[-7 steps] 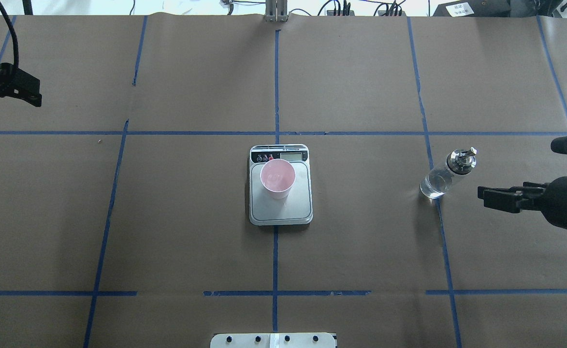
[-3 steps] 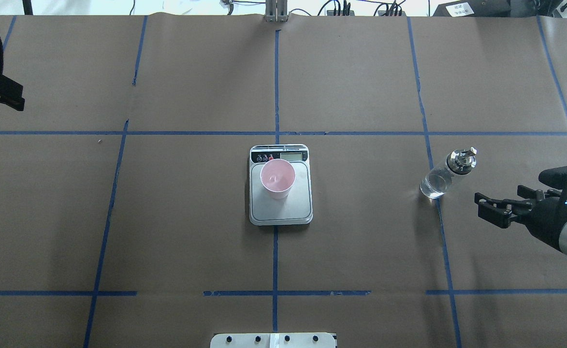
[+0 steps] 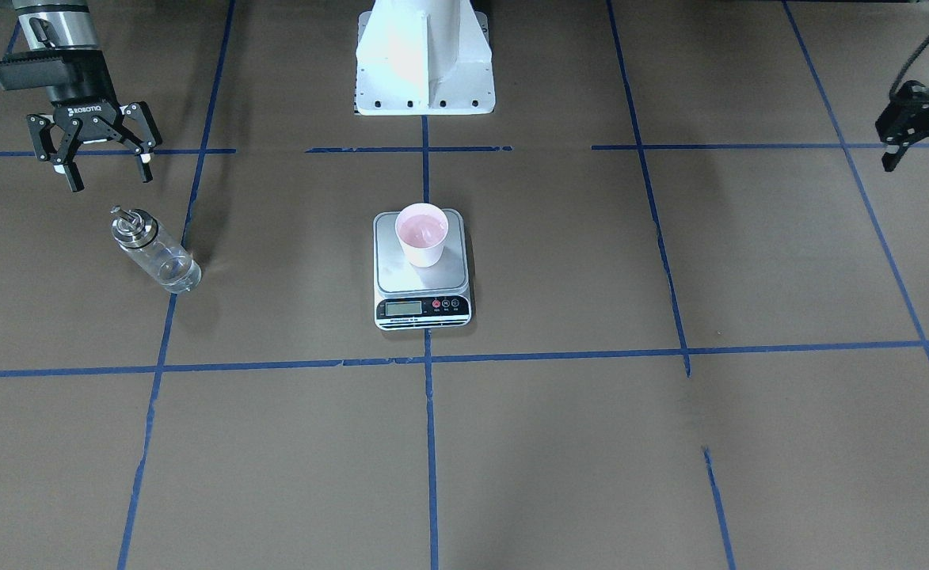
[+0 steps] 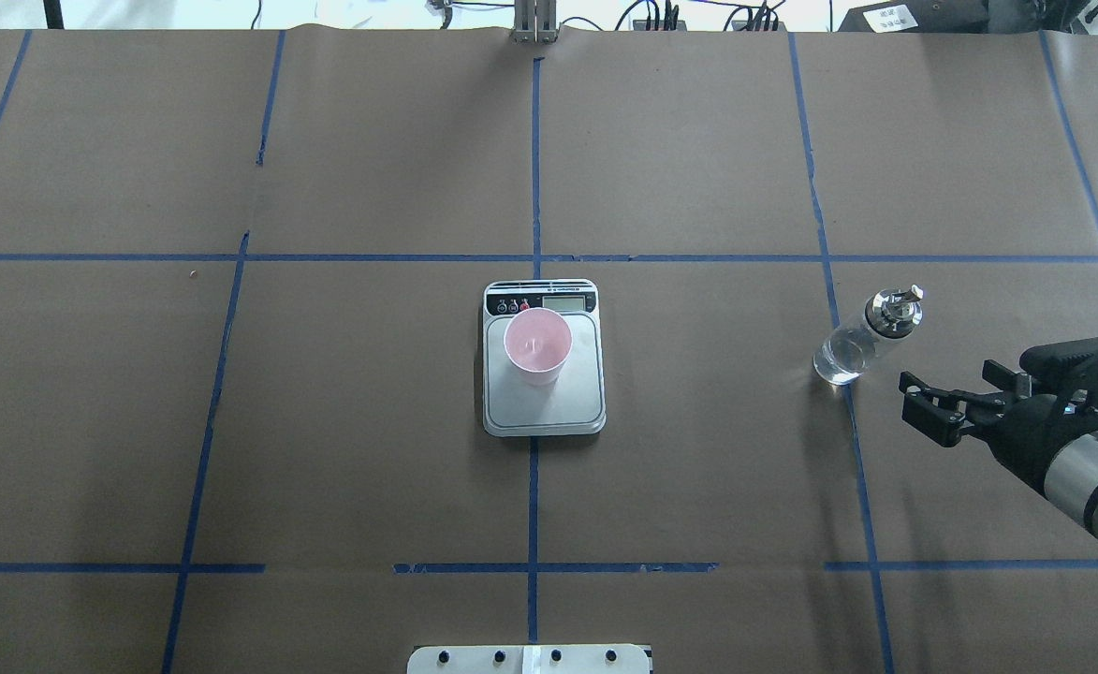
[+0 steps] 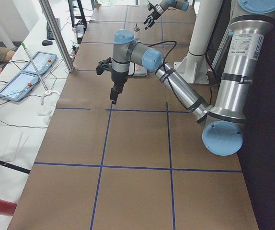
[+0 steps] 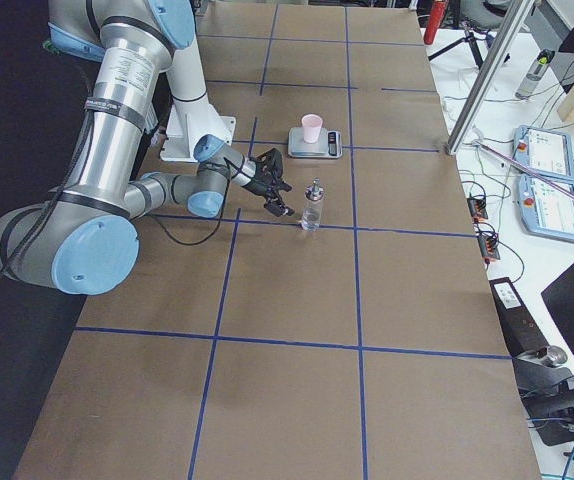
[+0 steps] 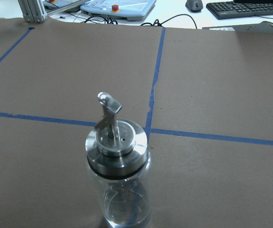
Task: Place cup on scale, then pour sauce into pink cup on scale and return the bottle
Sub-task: 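Move the right gripper toward the glass sauce bottle while the left arm retracts, then close the right gripper around the glass sauce bottle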
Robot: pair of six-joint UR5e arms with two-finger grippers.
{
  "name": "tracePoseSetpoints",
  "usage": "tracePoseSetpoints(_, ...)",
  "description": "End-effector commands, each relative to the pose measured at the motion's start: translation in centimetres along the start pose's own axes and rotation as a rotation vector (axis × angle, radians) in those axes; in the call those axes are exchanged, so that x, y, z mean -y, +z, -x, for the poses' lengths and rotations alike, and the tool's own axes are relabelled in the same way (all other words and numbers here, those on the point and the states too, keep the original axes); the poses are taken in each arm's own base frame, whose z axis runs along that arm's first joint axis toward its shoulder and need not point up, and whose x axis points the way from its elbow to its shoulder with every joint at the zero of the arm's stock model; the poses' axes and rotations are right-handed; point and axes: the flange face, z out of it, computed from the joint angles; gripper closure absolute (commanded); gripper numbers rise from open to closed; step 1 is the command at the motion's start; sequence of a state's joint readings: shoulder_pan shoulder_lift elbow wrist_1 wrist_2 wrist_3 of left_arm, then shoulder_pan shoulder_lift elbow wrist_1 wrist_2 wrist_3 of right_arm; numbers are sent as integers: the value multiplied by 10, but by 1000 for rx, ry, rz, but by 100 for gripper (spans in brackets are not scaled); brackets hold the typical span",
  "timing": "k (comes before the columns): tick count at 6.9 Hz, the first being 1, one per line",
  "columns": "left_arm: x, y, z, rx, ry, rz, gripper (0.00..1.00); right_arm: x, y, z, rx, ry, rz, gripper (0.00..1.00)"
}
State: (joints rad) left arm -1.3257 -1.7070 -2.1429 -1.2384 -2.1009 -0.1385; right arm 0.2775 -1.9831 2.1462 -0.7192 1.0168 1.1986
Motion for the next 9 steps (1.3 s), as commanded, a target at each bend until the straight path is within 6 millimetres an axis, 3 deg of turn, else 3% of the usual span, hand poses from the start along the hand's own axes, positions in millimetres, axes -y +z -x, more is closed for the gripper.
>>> tracePoseSetpoints(1, -39, 28, 82, 33, 217, -16, 0, -19, 26, 13, -28, -10, -84, 0)
tracePoseSetpoints(2, -43, 41, 106, 42, 177, -12, 0, -26, 36, 13, -38, -18, -93, 0)
tracePoseSetpoints(3, -38, 51, 112, 31, 121, 0, 0, -33, 47, 17, -52, -26, -118, 0)
tracePoseSetpoints(4, -31, 54, 113, 22, -11, -40, 0, -39, 58, 20, -61, -31, -132, 0)
tracePoseSetpoints(8, -42, 76, 128, 22, -11, -83, 0, -56, 82, 21, -33, -15, -166, 0)
tracePoseSetpoints(9, -44, 82, 131, 22, -15, -72, 0, -55, 85, 31, -23, -10, -171, 0)
